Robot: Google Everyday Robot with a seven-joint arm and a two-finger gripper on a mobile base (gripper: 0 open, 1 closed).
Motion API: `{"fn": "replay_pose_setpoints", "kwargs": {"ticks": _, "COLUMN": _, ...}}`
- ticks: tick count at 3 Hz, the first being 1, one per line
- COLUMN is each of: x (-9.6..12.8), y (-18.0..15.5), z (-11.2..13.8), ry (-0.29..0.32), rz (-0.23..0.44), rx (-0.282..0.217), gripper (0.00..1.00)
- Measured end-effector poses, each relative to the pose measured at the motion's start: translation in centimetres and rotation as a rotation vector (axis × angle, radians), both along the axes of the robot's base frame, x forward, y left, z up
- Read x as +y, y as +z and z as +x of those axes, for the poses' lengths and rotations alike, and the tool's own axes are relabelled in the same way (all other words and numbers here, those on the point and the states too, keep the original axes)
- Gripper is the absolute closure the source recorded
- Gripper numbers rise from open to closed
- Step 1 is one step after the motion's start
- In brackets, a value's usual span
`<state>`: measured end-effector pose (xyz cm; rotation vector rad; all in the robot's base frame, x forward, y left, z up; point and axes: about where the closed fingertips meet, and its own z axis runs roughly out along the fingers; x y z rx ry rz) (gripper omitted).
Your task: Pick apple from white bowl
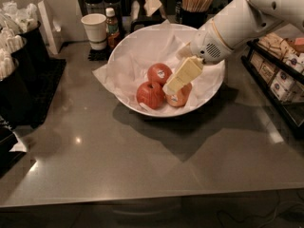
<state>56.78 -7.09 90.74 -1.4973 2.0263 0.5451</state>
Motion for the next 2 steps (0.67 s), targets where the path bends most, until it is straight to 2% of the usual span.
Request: {"fn": "replay_pose_setpoints", "kwargs": {"ticks": 2, "x": 0.1, "y": -3.6, "z": -0.3, "ry": -0.043, "rz": -0.005, "rx": 0.081, "gripper": 0.22}}
